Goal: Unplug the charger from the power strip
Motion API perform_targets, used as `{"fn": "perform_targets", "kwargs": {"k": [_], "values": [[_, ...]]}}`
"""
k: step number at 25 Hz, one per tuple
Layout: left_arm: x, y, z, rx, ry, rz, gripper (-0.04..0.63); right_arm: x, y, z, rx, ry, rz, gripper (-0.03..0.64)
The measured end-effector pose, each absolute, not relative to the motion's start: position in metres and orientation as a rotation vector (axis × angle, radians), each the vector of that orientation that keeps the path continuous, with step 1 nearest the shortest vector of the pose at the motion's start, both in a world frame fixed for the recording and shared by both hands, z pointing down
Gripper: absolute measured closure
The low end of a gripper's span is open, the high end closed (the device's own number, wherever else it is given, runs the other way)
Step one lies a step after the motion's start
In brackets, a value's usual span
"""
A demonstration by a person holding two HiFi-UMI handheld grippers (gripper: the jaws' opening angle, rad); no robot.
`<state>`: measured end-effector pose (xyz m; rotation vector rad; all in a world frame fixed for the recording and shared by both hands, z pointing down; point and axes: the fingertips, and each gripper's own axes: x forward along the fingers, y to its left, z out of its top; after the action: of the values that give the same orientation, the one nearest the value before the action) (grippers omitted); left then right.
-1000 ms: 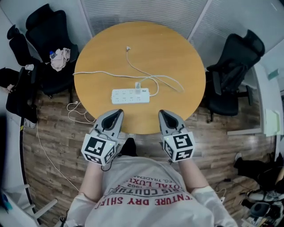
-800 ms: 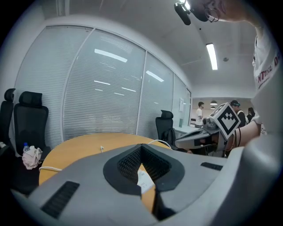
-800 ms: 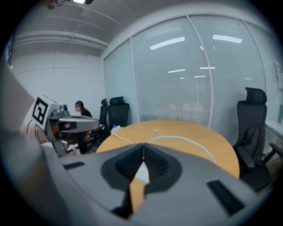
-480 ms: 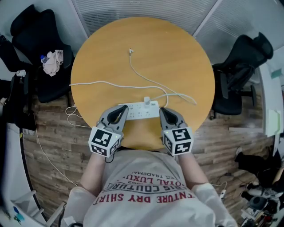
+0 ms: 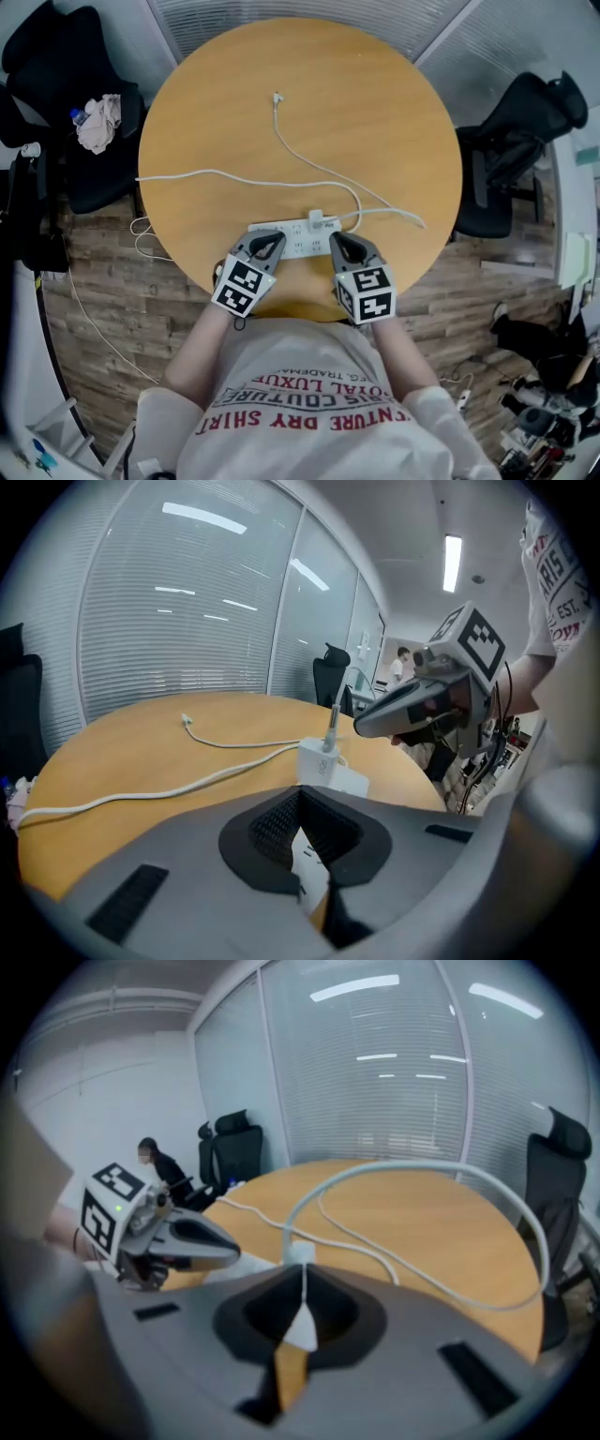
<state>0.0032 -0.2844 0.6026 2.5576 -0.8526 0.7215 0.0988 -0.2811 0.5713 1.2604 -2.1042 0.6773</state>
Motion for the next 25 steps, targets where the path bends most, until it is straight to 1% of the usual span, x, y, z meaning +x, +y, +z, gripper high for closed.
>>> {"fn": "perform_targets", "kwargs": {"k": [6,8,10,12,13,16,23,24,25], "values": [[0.013,-0.285,0.641,2.511,-0.772,0.87,0.566,0.086,-0.283,0.586,1.21,-2.08,0.697,0.588],[0.014,-0.284,0.646,2.496,-0.757,0.901,0.566,0.084,-0.285,0.588,1.214,-2.068,0.706,0.578],[0.014,-0.283,0.648,2.482,-0.749,0.933,0.566,0.08,-0.287,0.592,1.208,-2.057,0.726,0.456],[0.015,-0.283,0.651,2.472,-0.739,0.968,0.565,0.076,-0.291,0.597,1.203,-2.028,0.734,0.417],[0.015,-0.282,0.652,2.468,-0.732,0.99,0.566,0.075,-0.294,0.6,1.202,-2.01,0.732,0.409],[0.016,-0.281,0.656,2.455,-0.724,1.034,0.566,0.069,-0.3,0.608,1.192,-1.96,0.744,0.399],[0.017,-0.281,0.655,2.444,-0.702,1.013,0.566,0.064,-0.31,0.633,1.187,-1.82,0.802,0.399],[0.017,-0.281,0.655,2.444,-0.701,1.012,0.566,0.065,-0.311,0.637,1.191,-1.803,0.812,0.402],[0.018,-0.281,0.655,2.445,-0.7,1.011,0.566,0.066,-0.312,0.639,1.194,-1.789,0.819,0.421]]}}
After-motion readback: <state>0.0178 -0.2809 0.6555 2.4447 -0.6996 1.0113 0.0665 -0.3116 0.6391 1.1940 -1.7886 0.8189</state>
